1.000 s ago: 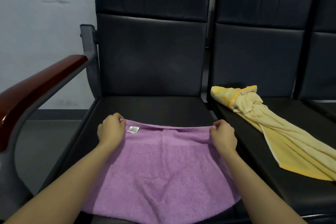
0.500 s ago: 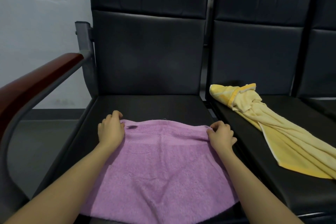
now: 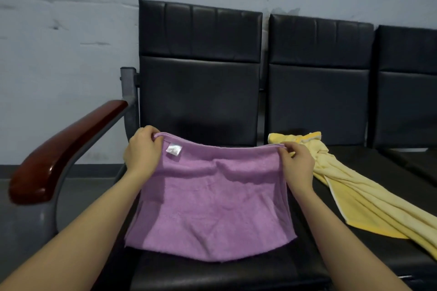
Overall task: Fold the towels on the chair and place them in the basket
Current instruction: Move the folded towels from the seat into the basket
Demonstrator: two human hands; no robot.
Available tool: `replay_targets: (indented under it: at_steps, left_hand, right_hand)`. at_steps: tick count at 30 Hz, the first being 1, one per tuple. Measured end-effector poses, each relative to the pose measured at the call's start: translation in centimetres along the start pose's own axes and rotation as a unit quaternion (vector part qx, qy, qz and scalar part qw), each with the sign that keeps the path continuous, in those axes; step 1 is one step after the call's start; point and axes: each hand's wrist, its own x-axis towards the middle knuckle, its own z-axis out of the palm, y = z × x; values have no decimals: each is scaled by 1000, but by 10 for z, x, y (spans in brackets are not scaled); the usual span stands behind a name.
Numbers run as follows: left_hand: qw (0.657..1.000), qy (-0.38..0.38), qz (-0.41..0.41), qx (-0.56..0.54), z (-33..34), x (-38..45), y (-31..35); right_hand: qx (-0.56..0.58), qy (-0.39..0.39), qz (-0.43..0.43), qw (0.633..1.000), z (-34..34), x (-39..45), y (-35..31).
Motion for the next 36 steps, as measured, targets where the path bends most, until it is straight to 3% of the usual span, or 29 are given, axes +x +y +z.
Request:
replay_targets:
  at_steps: [6,10,16,21,25,29,36]
  left_hand:
    - [996,70,-25,-51,-45,14,42]
    - [981,75,-53,-170,-66,20,61]
    - [932,106,-102,-333,-89,21,82]
    - [915,142,-75,-369,-106,26,87]
    - [890,151,-72,-424,-114,26,88]
    - [896,147,-82,-410,-111,15,76]
    - [925,102,-111,-349,-86,-4,42]
  right_hand:
    - [28,56,-8,998,-34,10,-50]
    - [115,91,-3,989,-50,12,-82]
    - [348,72,100,930,-69,14,-128]
    - [465,53,122,875,-80,15,-153]
    - [449,56,78,889,-86,14,-154]
    - [369,35,41,928,-85,3,-135]
    - [261,42,48,963,-65,1,-104]
